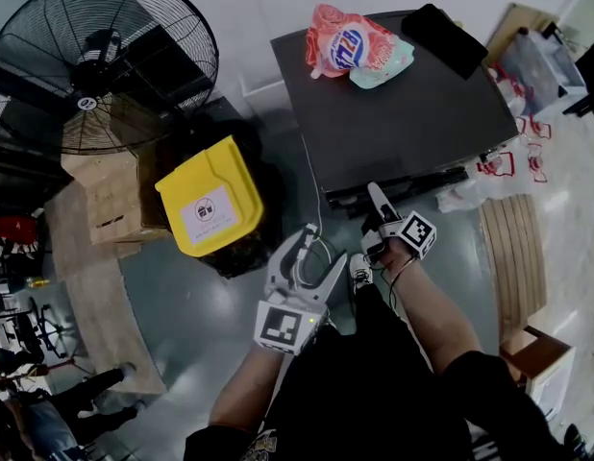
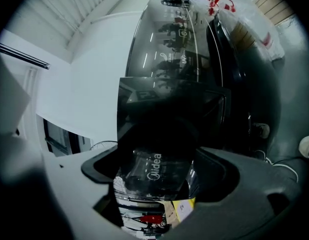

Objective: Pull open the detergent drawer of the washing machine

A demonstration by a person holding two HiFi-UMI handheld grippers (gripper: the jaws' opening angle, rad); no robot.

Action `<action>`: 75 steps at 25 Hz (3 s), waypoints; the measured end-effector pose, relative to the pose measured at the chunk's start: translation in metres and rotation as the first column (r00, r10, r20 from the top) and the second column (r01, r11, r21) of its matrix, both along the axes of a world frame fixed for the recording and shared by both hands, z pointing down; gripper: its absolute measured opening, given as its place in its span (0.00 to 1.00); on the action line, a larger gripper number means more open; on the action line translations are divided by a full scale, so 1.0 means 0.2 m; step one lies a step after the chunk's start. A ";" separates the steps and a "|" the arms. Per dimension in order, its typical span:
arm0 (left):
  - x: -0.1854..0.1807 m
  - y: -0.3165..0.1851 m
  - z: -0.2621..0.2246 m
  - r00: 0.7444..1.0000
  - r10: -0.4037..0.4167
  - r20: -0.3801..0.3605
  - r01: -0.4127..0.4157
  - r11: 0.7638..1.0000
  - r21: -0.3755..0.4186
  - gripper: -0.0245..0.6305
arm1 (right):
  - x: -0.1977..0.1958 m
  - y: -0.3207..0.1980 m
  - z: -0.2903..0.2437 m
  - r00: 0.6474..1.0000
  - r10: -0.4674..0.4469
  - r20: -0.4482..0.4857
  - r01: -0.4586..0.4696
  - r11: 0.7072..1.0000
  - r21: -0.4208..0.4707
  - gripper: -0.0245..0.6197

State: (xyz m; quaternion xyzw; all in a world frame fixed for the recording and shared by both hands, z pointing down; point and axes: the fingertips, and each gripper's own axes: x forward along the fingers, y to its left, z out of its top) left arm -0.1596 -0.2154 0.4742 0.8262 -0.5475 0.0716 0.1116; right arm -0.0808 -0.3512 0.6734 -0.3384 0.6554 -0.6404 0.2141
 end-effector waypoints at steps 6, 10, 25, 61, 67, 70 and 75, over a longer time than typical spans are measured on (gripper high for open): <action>0.01 0.04 -0.02 1.000 0.026 -0.002 -0.026 1.000 0.001 0.45 | 0.04 0.08 0.01 1.000 0.017 -0.005 -0.017 1.000 0.001 0.75; 0.02 0.12 -0.02 0.999 0.045 -0.002 -0.045 0.999 0.001 0.45 | 0.08 0.15 0.00 0.999 0.043 -0.002 -0.043 0.999 0.007 0.75; 0.19 0.37 0.00 0.984 0.180 0.002 -0.180 0.984 0.001 0.45 | 0.32 0.56 0.05 0.994 0.106 0.019 -0.106 0.994 0.033 0.75; 0.29 0.84 -0.10 0.955 0.295 -0.040 -0.291 0.952 0.093 0.45 | 0.23 1.27 -1.03 0.671 0.144 -0.728 0.490 0.651 0.580 0.04; 0.38 0.83 -0.13 0.968 0.250 -0.032 -0.246 0.964 0.098 0.45 | 0.29 1.34 -1.29 0.678 0.157 -0.718 0.544 0.548 0.635 0.04; 0.47 0.85 -0.15 0.977 0.213 -0.028 -0.209 0.973 0.100 0.41 | 0.36 1.38 -1.35 0.666 0.150 -0.730 0.586 0.500 0.638 0.04; 0.65 0.95 -0.18 0.988 0.150 -0.031 -0.147 0.984 0.097 0.23 | 0.52 1.48 -1.38 0.669 0.107 -0.736 0.628 0.448 0.636 0.04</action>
